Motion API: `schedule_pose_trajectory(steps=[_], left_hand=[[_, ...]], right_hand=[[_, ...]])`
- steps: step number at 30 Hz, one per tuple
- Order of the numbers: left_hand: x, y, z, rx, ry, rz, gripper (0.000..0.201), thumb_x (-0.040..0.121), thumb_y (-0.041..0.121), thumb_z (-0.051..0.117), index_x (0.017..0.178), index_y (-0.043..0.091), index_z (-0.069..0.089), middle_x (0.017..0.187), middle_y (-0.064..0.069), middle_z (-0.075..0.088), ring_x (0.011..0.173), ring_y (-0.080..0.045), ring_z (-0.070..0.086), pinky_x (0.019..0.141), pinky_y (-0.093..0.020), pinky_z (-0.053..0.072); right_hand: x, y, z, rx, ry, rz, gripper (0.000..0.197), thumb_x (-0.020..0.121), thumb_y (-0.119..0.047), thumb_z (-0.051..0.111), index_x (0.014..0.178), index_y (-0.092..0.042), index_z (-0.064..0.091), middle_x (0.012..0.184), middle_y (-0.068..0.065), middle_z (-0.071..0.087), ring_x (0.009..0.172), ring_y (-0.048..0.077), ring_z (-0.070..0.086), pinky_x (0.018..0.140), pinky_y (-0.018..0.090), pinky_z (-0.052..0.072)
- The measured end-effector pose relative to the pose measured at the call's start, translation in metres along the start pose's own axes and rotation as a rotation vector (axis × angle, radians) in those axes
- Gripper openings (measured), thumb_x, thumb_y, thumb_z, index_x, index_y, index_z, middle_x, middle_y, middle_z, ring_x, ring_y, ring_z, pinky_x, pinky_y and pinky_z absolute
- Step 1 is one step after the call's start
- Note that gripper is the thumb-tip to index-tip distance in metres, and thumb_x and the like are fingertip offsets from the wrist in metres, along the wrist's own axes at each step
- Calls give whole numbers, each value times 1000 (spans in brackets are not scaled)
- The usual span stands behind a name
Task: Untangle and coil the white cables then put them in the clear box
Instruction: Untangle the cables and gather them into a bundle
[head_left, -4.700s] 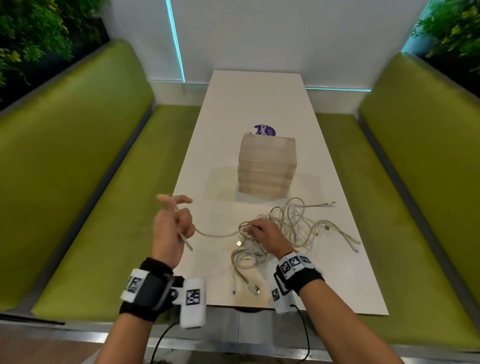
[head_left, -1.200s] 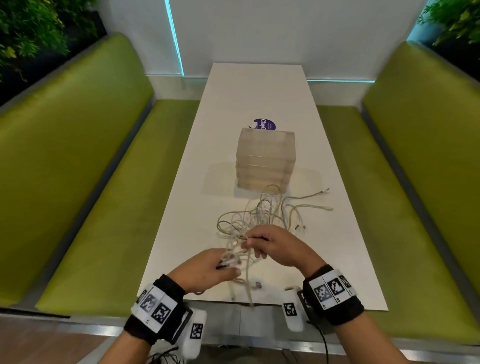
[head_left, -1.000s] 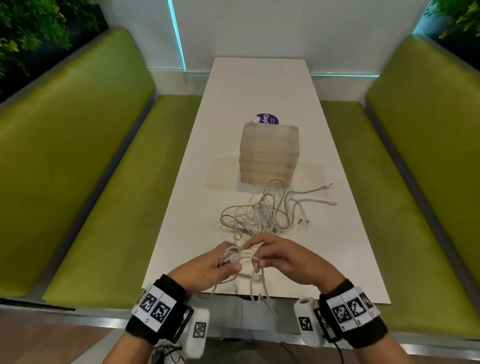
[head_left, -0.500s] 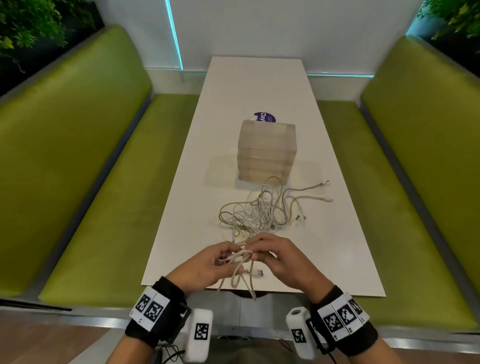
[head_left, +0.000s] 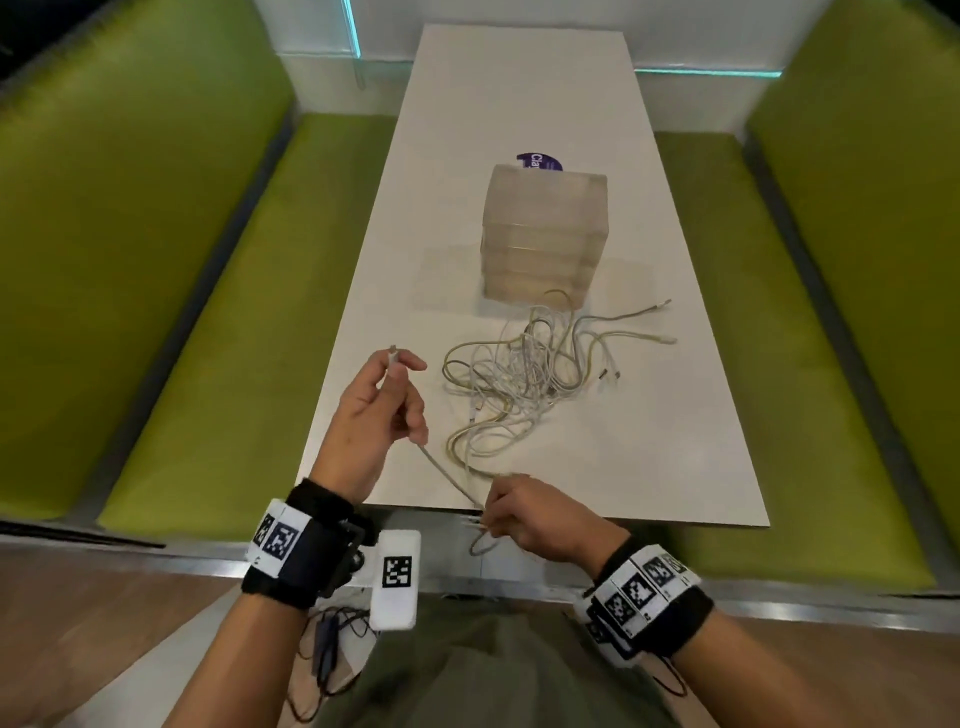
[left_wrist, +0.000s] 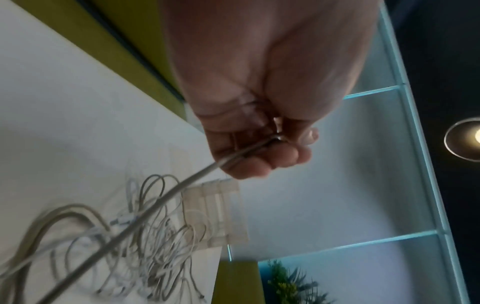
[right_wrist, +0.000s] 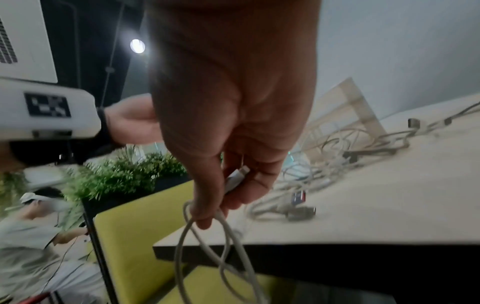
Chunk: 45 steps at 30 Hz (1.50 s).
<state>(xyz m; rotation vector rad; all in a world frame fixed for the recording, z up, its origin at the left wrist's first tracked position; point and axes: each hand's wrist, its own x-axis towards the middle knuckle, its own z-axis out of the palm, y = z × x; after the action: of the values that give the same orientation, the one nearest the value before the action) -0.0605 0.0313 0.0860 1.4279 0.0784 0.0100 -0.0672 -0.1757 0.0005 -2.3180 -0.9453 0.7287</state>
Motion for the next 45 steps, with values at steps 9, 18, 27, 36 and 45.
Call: schedule_pose_trajectory(steps=[9, 18, 27, 36, 45], left_hand=[[-6, -18, 11, -23, 41, -76, 35, 97, 36, 37, 90, 12, 61, 53, 7, 32, 49, -10, 21, 50, -26, 17], [-4, -26, -24, -68, 189, -117, 37, 103, 28, 32, 86, 12, 60, 52, 6, 30, 47, -9, 18, 46, -23, 16], [-5, -14, -61, -84, 263, -60, 37, 93, 42, 39, 92, 11, 60, 50, 9, 31, 50, -13, 13, 48, -28, 12], [-9, -21, -49, -59, 208, -73, 34, 99, 37, 36, 94, 12, 58, 53, 6, 30, 44, -7, 19, 44, -25, 15], [-6, -26, -22, -54, 126, -120, 34, 103, 26, 31, 85, 11, 55, 52, 5, 31, 43, -7, 19, 43, -21, 19]], right_hand=[[6, 10, 20, 216, -52, 107, 18, 83, -9, 66, 101, -9, 67, 101, 9, 68, 92, 19, 63, 85, 32, 48], [-11, 26, 10, 459, 179, 166, 23, 87, -13, 63, 106, -21, 54, 101, -4, 67, 90, 6, 62, 77, 15, 48], [-25, 45, 7, 173, -26, 185, 24, 86, -12, 63, 108, -19, 70, 108, 2, 58, 94, 11, 57, 84, 19, 48], [-17, 40, -1, 249, 135, 211, 19, 87, -14, 62, 105, -17, 69, 96, -4, 61, 67, -1, 53, 73, 25, 48], [29, 24, 5, -167, 229, 88, 42, 88, -4, 51, 125, -23, 58, 118, 8, 49, 106, 25, 47, 77, 32, 39]])
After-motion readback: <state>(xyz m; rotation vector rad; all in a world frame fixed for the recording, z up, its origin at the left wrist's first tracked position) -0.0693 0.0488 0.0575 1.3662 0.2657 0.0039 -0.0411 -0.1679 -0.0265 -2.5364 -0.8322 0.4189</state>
